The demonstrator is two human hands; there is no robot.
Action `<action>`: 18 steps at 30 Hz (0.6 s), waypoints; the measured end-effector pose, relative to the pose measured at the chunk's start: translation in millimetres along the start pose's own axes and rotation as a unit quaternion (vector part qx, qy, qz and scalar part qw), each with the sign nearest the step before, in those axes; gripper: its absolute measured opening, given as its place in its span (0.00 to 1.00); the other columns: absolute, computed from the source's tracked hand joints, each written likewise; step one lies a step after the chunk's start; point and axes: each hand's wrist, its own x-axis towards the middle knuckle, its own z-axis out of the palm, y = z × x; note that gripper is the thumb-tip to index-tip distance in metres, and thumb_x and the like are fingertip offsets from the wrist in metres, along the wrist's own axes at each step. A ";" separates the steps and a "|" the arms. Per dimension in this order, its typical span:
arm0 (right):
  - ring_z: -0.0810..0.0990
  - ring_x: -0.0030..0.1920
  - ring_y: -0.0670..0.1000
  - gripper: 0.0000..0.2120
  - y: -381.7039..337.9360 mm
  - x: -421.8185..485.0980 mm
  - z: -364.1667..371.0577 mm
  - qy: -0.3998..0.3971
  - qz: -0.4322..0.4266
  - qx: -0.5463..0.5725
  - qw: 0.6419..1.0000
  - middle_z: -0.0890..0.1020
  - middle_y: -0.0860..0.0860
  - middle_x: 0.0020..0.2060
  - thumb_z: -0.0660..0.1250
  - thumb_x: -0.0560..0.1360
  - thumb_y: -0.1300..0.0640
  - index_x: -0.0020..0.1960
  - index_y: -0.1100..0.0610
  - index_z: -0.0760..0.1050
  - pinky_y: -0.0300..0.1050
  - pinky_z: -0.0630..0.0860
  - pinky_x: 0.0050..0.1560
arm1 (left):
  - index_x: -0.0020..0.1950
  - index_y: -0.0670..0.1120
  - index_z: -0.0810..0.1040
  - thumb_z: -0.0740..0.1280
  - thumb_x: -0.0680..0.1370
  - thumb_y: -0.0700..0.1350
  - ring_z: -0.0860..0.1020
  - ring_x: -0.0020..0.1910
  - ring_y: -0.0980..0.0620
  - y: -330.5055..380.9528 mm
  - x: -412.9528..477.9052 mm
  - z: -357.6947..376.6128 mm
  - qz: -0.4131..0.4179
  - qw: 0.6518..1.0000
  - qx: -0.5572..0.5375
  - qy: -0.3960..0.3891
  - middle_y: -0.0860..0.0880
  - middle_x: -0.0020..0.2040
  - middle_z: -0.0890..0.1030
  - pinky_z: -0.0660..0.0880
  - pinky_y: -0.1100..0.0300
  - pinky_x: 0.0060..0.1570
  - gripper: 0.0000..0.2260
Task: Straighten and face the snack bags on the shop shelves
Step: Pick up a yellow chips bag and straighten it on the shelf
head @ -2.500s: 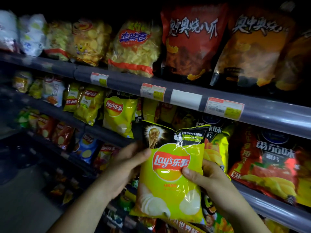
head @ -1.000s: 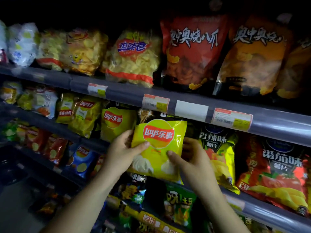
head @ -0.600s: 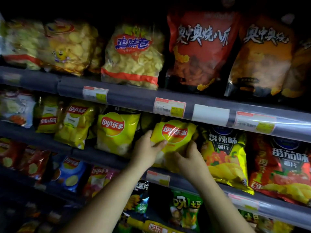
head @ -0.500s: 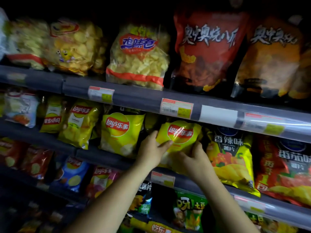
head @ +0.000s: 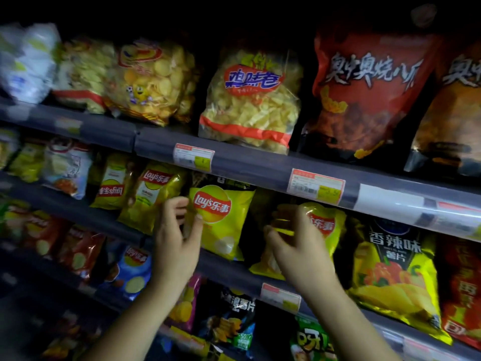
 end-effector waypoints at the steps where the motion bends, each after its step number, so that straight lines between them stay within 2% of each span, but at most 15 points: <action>1: 0.81 0.47 0.49 0.15 -4.5 9.1 16.6 -0.027 0.007 0.009 1.000 0.81 0.49 0.49 0.72 0.76 0.56 0.59 0.57 0.72 0.34 0.72 0.40 | 0.68 0.46 0.70 0.67 0.79 0.48 0.76 0.63 0.46 -6.6 8.4 -0.1 -0.037 0.999 0.009 -0.026 0.47 0.64 0.76 0.76 0.49 0.61 0.19; 3: 0.81 0.53 0.56 0.19 -11.9 27.2 48.4 -0.084 0.042 0.027 0.995 0.81 0.53 0.53 0.73 0.76 0.51 0.57 0.58 0.69 0.39 0.69 0.43 | 0.75 0.48 0.64 0.67 0.79 0.52 0.73 0.69 0.45 -17.5 22.2 6.0 -0.120 0.987 0.012 -0.102 0.48 0.72 0.73 0.71 0.53 0.61 0.26; 5: 0.81 0.55 0.56 0.23 -16.3 40.9 70.4 -0.118 0.086 0.048 0.988 0.82 0.54 0.55 0.74 0.75 0.47 0.58 0.59 0.69 0.43 0.71 0.47 | 0.76 0.47 0.63 0.67 0.78 0.56 0.74 0.69 0.44 -26.1 31.0 14.0 -0.160 0.977 0.020 -0.142 0.46 0.73 0.74 0.71 0.51 0.62 0.30; 7: 0.82 0.53 0.56 0.23 -17.5 49.1 81.1 -0.107 0.097 0.056 0.988 0.83 0.55 0.53 0.75 0.74 0.46 0.58 0.61 0.71 0.43 0.71 0.46 | 0.73 0.46 0.68 0.68 0.77 0.58 0.77 0.65 0.44 -30.4 36.9 14.7 -0.154 0.978 0.024 -0.140 0.46 0.67 0.79 0.75 0.51 0.58 0.29; 9: 0.85 0.49 0.57 0.21 -16.8 52.0 80.6 -0.074 0.090 0.072 0.991 0.86 0.54 0.49 0.76 0.72 0.46 0.54 0.60 0.76 0.47 0.77 0.45 | 0.67 0.47 0.73 0.69 0.73 0.63 0.80 0.59 0.46 -25.9 40.3 6.9 -0.138 0.981 0.020 -0.136 0.47 0.60 0.82 0.77 0.52 0.52 0.29; 11: 0.88 0.43 0.55 0.15 -19.1 48.1 70.8 -0.071 0.086 0.129 0.985 0.89 0.53 0.43 0.77 0.72 0.47 0.50 0.58 0.82 0.51 0.83 0.43 | 0.64 0.49 0.76 0.69 0.66 0.72 0.81 0.56 0.48 -19.0 43.6 -6.6 -0.134 0.983 0.003 -0.127 0.49 0.58 0.83 0.79 0.49 0.54 0.36; 12: 0.88 0.38 0.52 0.11 -20.0 43.3 64.0 -0.083 0.090 0.181 0.976 0.89 0.51 0.39 0.77 0.73 0.49 0.48 0.57 0.83 0.47 0.83 0.38 | 0.61 0.51 0.79 0.69 0.63 0.73 0.82 0.54 0.49 -13.8 43.2 -14.4 -0.137 0.982 -0.012 -0.128 0.50 0.55 0.84 0.80 0.48 0.54 0.36; 14: 0.86 0.32 0.45 0.06 -21.8 30.3 51.1 -0.121 0.101 0.266 0.951 0.88 0.49 0.36 0.75 0.76 0.53 0.47 0.56 0.84 0.36 0.78 0.29 | 0.54 0.53 0.83 0.72 0.58 0.71 0.85 0.50 0.50 -5.9 37.3 -28.9 -0.179 0.970 -0.068 -0.150 0.52 0.49 0.87 0.82 0.48 0.52 0.31; 15: 0.86 0.31 0.43 0.06 -21.5 21.9 45.4 -0.143 0.102 0.288 0.941 0.89 0.49 0.36 0.74 0.76 0.54 0.49 0.57 0.83 0.33 0.76 0.28 | 0.53 0.53 0.83 0.74 0.58 0.68 0.86 0.49 0.50 -2.8 31.7 -35.0 -0.206 0.957 -0.108 -0.171 0.51 0.49 0.88 0.82 0.48 0.52 0.30; 18: 0.89 0.43 0.46 0.12 -14.8 -4.0 38.1 -0.174 0.109 0.329 0.922 0.91 0.49 0.46 0.74 0.75 0.52 0.56 0.55 0.82 0.38 0.82 0.38 | 0.55 0.54 0.83 0.81 0.61 0.58 0.86 0.52 0.47 2.7 6.7 -45.5 -0.248 0.919 -0.211 -0.222 0.50 0.51 0.88 0.82 0.46 0.54 0.25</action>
